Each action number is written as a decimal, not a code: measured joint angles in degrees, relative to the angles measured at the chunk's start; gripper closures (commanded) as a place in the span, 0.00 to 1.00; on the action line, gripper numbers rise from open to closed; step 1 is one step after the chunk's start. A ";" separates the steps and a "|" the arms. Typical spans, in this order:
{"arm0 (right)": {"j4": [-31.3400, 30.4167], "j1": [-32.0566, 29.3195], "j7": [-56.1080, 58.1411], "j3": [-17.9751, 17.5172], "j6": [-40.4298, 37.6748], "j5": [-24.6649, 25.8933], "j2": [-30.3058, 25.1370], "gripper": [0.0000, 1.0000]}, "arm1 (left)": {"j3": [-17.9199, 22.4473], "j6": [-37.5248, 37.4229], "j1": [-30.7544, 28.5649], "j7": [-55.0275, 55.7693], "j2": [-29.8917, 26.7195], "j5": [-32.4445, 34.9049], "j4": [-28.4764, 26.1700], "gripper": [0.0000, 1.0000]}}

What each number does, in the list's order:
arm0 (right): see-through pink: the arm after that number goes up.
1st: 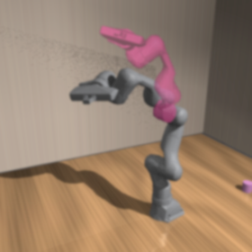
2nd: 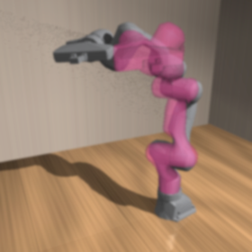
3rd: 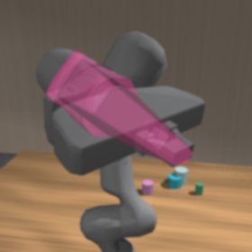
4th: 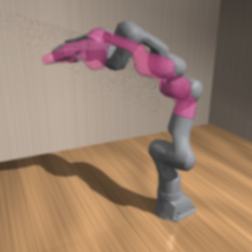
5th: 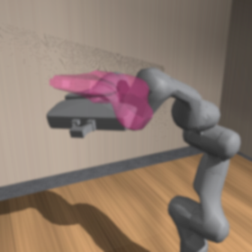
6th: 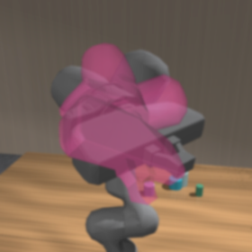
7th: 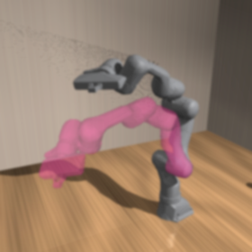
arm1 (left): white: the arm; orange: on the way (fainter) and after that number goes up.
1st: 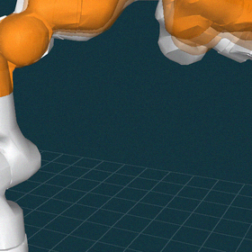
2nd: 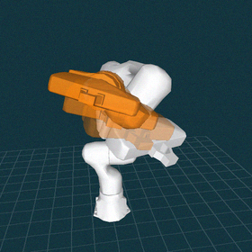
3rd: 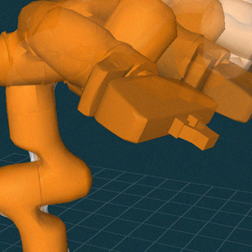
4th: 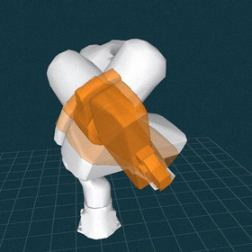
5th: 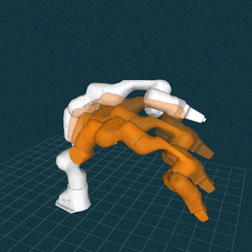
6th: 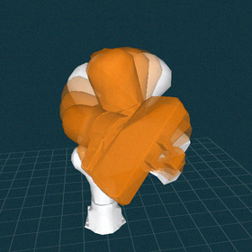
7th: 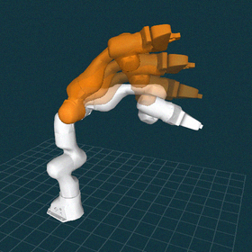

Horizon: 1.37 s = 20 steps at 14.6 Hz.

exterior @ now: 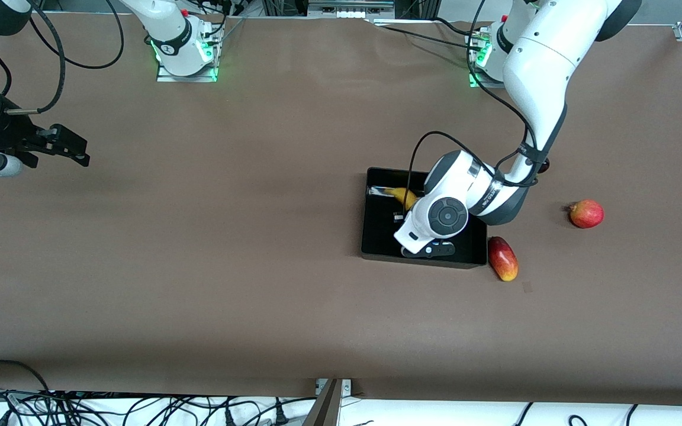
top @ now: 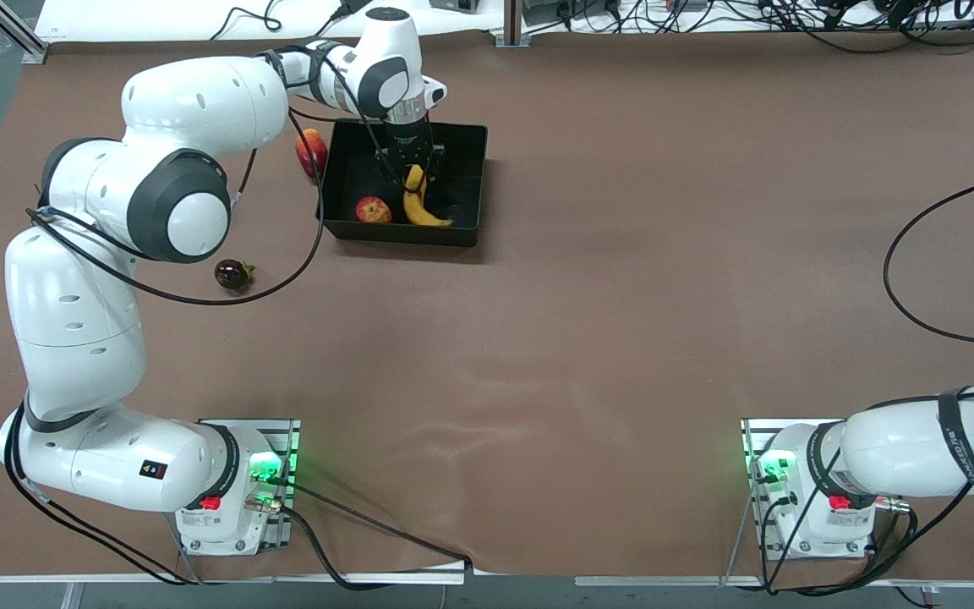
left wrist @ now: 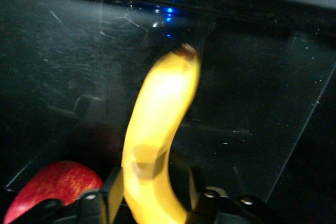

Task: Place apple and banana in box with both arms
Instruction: 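Open the left gripper to release the banana and raise it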

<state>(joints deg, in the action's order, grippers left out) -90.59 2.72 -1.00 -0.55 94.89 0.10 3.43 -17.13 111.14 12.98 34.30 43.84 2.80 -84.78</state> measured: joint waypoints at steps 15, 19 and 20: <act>0.03 0.04 0.00 -0.17 0.02 -0.15 0.00 0.00 | 5.58 -22.90 -13.20 -22.79 -25.83 0.00 7.53 0.00; 0.03 0.05 0.00 -0.17 0.02 -0.15 0.00 0.00 | 11.59 -19.11 -12.99 -28.39 -35.16 -0.29 0.26 0.00; 0.03 0.05 0.00 -0.17 0.02 -0.15 0.00 0.00 | 11.79 -18.29 -12.97 -28.47 -38.18 -0.29 -2.64 0.00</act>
<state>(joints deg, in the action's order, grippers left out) -90.56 2.76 -1.00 -0.72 94.91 -0.05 3.44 -5.34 92.85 0.01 5.83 5.66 2.51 -87.41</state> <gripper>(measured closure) 0.000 0.000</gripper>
